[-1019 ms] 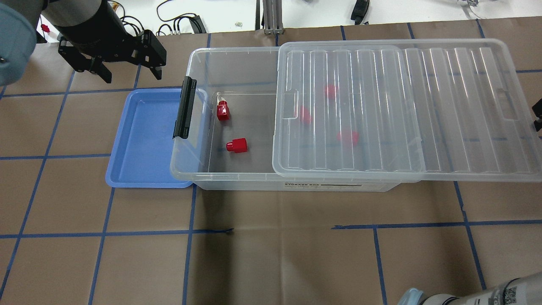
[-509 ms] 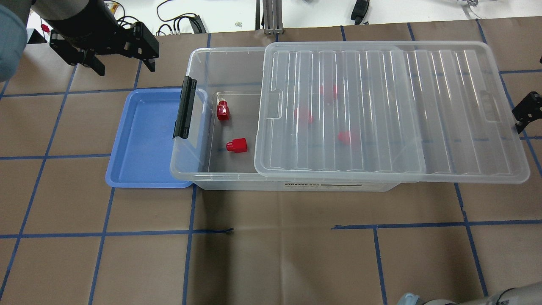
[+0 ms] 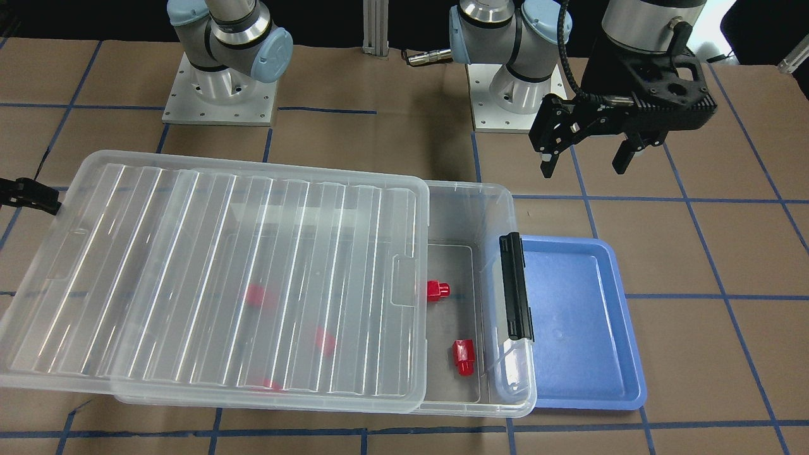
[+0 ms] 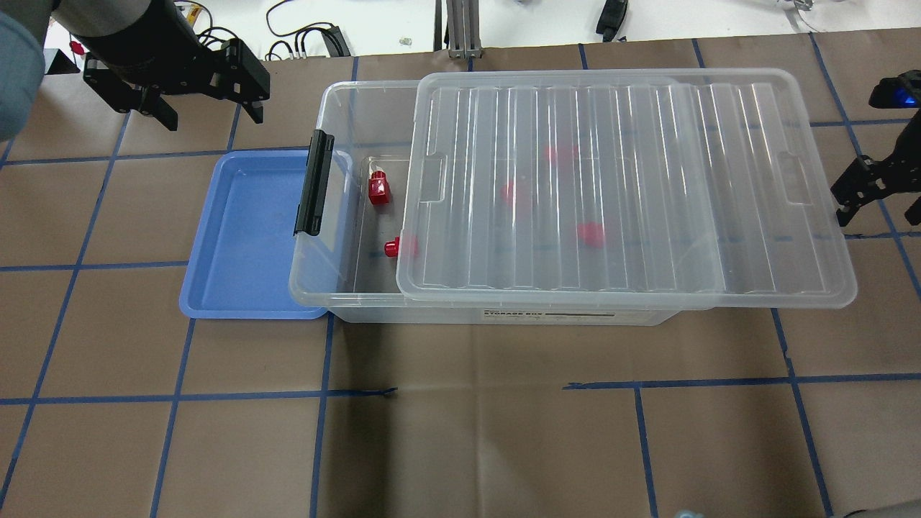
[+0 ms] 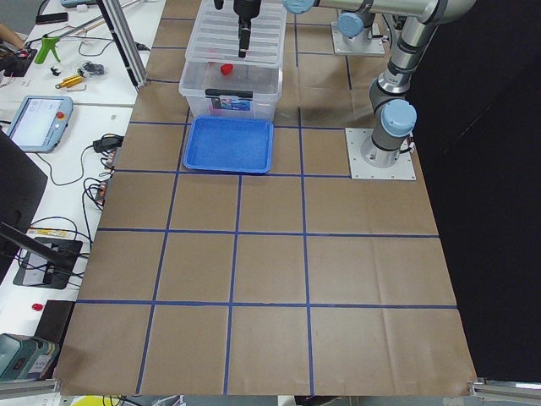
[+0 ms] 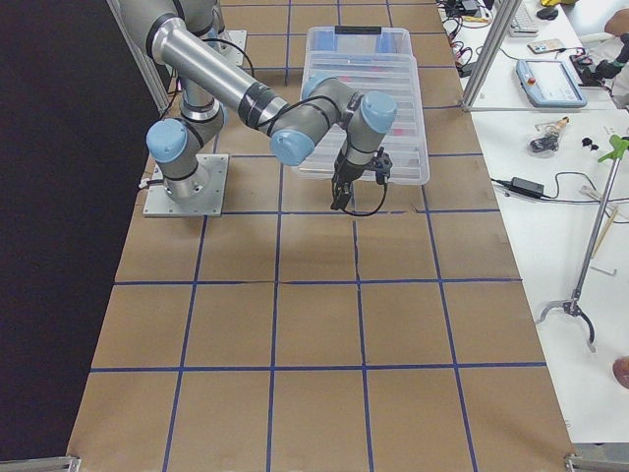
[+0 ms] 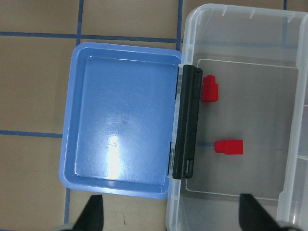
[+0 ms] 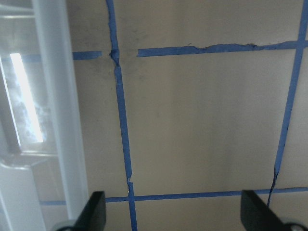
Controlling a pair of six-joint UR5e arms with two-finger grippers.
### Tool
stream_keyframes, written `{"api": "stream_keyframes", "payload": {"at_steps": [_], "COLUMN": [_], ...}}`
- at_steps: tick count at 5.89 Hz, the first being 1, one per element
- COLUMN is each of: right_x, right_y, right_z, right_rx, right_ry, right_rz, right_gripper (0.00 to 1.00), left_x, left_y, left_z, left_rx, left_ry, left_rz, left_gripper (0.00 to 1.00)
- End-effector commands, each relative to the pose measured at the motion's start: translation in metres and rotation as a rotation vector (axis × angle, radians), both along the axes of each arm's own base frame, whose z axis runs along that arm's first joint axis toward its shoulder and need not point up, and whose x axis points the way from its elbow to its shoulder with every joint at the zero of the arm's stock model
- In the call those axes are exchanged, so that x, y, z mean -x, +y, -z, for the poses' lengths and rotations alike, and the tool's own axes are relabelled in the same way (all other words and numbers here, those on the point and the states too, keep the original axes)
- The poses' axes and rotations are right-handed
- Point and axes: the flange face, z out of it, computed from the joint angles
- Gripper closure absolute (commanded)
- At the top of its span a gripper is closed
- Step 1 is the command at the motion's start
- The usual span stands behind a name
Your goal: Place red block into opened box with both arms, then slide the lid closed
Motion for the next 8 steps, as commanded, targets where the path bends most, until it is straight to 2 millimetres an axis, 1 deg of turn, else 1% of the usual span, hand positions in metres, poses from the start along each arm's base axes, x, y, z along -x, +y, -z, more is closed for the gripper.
{"api": "stream_keyframes", "payload": {"at_steps": [1,3,4,5,6,7,8], "right_x": [-0.034,-0.054,-0.071,-0.078,-0.080,-0.087,-0.088], "right_y": [-0.008,-0.011,-0.014,-0.015,-0.014,-0.012,-0.012], "right_z": [-0.002,-0.006,-0.005,-0.006,-0.006,-0.004,-0.005], "right_rx": [0.017,0.024,0.035,0.037,0.036,0.025,0.026], "right_ry": [-0.024,-0.019,-0.043,-0.042,-0.043,-0.094,-0.096], "right_rz": [-0.040,-0.050,-0.067,-0.068,-0.068,-0.058,-0.054], "right_gripper": [0.00,0.00,0.00,0.00,0.00,0.00,0.00], "left_x": [0.000,0.000,0.000,0.000,0.000,0.000,0.000], "left_y": [0.000,0.000,0.000,0.000,0.000,0.000,0.000], "left_z": [0.000,0.001,0.001,0.001,0.001,0.001,0.001], "left_rx": [0.000,-0.002,-0.002,-0.002,-0.002,0.000,0.000], "left_ry": [0.001,0.000,0.001,0.001,0.001,0.003,0.001], "left_rz": [0.000,0.000,0.000,0.000,0.000,0.000,0.000], "left_gripper": [0.01,0.01,0.01,0.01,0.01,0.01,0.01]}}
